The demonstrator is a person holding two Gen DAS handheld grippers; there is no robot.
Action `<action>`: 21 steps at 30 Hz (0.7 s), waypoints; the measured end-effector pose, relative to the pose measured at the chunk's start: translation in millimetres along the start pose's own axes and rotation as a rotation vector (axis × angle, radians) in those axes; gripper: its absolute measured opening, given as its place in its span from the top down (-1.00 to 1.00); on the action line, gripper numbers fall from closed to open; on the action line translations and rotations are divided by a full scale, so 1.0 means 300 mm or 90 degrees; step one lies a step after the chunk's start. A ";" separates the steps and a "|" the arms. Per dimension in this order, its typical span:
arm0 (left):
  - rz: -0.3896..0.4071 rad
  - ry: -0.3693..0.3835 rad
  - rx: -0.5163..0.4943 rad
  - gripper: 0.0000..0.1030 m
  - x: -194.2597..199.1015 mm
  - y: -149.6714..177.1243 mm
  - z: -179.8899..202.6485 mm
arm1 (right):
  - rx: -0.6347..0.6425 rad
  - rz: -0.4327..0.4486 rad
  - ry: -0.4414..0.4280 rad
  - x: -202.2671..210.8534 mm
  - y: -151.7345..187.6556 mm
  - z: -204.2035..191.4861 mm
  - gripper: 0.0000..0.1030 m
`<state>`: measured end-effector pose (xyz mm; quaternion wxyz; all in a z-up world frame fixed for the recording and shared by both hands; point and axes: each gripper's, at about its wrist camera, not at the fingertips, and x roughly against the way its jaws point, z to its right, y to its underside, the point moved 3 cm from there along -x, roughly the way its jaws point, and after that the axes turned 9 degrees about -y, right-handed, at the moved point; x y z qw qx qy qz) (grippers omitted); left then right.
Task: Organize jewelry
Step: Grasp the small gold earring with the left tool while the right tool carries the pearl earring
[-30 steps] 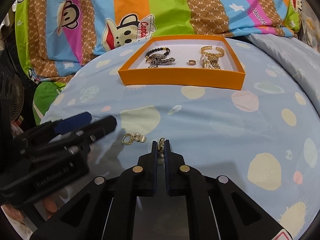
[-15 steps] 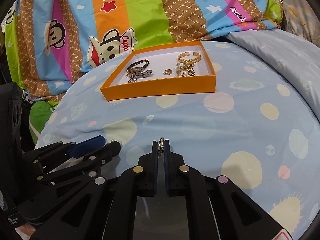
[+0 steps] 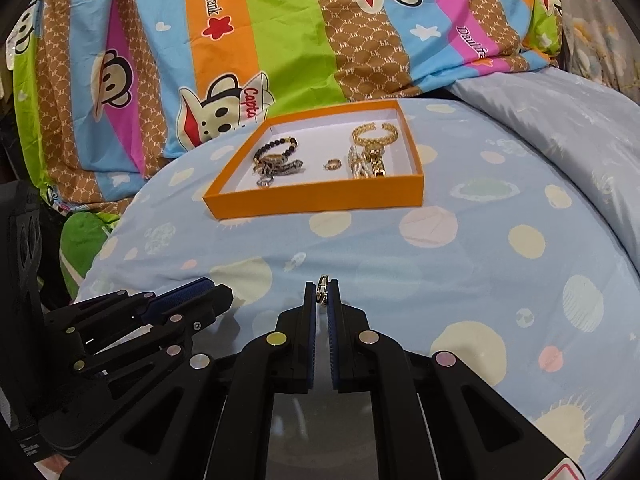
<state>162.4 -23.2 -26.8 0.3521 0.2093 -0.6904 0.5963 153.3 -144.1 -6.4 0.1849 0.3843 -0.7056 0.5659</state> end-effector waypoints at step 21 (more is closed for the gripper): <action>0.092 -0.051 0.019 0.74 -0.024 -0.309 -0.078 | 0.055 0.054 0.007 -0.048 -0.309 -0.006 0.89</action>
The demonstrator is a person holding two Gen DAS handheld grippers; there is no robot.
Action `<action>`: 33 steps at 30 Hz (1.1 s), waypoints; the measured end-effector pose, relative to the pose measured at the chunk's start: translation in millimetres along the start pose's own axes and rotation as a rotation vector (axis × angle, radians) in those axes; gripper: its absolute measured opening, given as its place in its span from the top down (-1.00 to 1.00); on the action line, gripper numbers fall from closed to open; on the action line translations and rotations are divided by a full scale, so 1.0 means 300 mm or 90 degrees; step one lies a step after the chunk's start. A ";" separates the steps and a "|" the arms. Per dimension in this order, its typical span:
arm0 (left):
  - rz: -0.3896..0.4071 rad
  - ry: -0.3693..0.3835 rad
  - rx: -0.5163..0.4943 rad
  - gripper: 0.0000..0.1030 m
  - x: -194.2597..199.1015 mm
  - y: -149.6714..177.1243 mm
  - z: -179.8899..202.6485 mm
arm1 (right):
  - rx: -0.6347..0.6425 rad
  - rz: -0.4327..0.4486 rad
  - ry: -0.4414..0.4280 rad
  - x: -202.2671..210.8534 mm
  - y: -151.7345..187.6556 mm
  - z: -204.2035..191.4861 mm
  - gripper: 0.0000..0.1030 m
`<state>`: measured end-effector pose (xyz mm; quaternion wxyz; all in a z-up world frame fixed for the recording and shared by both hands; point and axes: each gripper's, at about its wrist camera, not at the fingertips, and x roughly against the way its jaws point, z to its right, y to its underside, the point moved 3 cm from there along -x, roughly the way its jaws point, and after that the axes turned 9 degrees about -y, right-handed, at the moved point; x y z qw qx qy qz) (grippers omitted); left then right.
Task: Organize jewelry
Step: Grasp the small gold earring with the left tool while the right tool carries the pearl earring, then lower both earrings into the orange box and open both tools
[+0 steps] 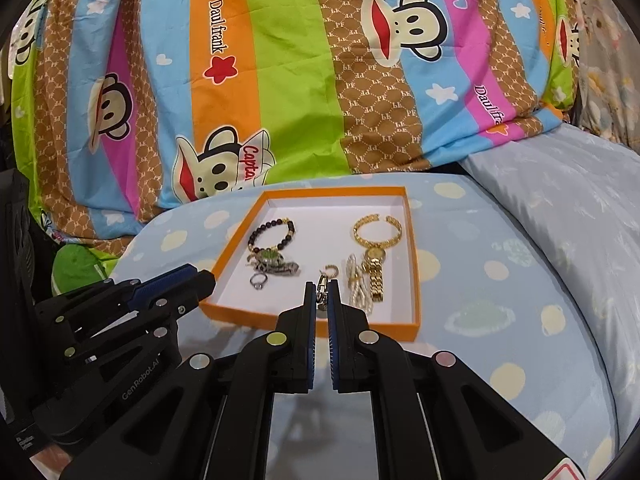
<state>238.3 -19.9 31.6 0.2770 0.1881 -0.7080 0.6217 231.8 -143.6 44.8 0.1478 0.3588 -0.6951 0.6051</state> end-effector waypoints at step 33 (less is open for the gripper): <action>-0.009 -0.034 0.030 0.74 -0.329 -0.137 -0.054 | -0.006 -0.035 -0.002 -0.356 -0.146 0.099 0.89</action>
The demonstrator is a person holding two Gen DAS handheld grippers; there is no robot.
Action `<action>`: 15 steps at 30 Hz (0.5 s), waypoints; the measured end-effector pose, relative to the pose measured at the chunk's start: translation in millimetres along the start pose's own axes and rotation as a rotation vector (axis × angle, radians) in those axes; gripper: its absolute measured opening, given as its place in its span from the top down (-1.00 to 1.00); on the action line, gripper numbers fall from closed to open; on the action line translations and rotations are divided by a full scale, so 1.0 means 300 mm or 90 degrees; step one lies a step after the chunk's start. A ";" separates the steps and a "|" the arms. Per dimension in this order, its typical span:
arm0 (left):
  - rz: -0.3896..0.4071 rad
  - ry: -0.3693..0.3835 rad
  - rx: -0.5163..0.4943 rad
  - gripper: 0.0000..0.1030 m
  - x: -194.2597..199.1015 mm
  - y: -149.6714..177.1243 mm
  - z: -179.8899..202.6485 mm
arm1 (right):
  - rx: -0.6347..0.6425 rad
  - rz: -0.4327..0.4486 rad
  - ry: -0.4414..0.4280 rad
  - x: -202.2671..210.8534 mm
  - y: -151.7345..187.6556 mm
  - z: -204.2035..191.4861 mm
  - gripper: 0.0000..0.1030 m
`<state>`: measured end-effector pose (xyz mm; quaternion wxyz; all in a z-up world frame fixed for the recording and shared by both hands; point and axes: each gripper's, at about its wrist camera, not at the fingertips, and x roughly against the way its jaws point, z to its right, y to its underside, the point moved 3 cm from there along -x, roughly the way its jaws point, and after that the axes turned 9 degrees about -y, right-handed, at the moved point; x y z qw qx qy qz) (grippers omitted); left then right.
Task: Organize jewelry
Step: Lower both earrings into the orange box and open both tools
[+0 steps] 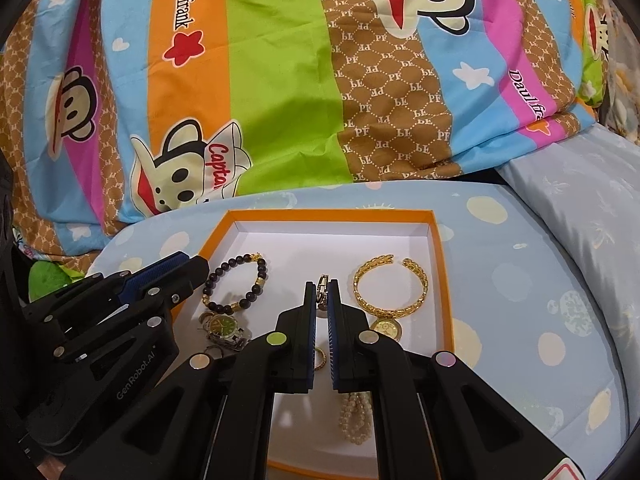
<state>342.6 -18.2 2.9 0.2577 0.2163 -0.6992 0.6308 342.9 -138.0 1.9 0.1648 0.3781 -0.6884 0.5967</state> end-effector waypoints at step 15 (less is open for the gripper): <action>0.001 -0.007 -0.001 0.72 -0.017 0.003 0.007 | 0.000 0.001 -0.003 -0.029 0.006 0.008 0.79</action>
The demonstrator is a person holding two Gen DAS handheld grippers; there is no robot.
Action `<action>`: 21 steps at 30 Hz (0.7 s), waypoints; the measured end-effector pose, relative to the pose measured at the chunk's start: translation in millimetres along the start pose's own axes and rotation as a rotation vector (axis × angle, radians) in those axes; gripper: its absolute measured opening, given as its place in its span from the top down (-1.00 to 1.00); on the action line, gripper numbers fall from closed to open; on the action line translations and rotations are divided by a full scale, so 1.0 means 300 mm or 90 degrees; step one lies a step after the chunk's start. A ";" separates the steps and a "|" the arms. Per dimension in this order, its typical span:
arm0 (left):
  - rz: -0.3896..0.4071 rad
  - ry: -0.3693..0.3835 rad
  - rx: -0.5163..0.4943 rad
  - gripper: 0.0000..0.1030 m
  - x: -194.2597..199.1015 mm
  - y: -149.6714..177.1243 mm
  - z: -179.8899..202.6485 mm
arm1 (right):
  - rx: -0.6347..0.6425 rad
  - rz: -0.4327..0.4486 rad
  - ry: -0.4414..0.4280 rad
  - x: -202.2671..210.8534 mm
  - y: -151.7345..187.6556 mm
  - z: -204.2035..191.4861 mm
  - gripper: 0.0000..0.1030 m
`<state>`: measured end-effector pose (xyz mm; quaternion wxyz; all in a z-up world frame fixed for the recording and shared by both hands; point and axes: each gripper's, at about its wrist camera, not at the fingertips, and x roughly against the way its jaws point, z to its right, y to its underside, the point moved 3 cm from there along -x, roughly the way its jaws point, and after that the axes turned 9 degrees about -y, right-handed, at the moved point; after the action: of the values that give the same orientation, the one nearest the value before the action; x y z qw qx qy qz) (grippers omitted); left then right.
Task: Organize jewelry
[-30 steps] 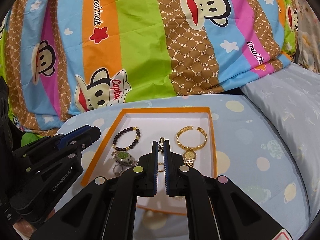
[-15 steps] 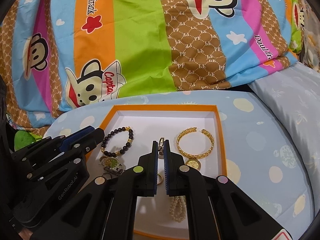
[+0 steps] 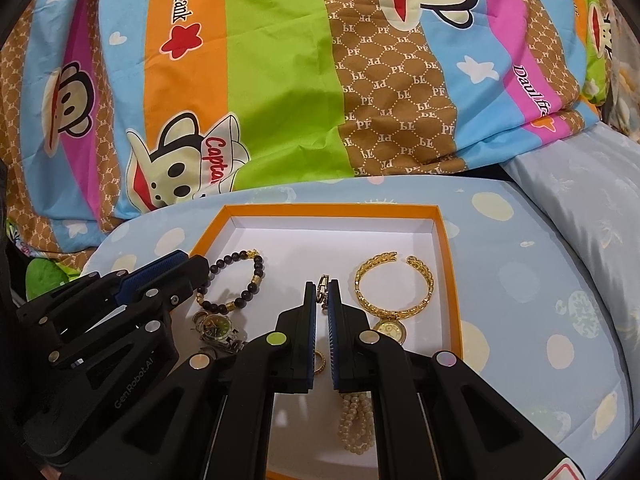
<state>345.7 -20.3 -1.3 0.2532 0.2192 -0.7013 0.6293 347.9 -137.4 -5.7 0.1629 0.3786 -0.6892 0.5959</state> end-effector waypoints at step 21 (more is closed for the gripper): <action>0.014 -0.018 -0.002 0.41 0.008 0.001 0.000 | 0.007 0.012 0.007 0.011 -0.002 -0.002 0.48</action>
<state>343.8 -20.3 -0.2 0.2363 0.2198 -0.7084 0.6276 346.2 -137.9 -2.9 0.1589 0.3698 -0.6888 0.6030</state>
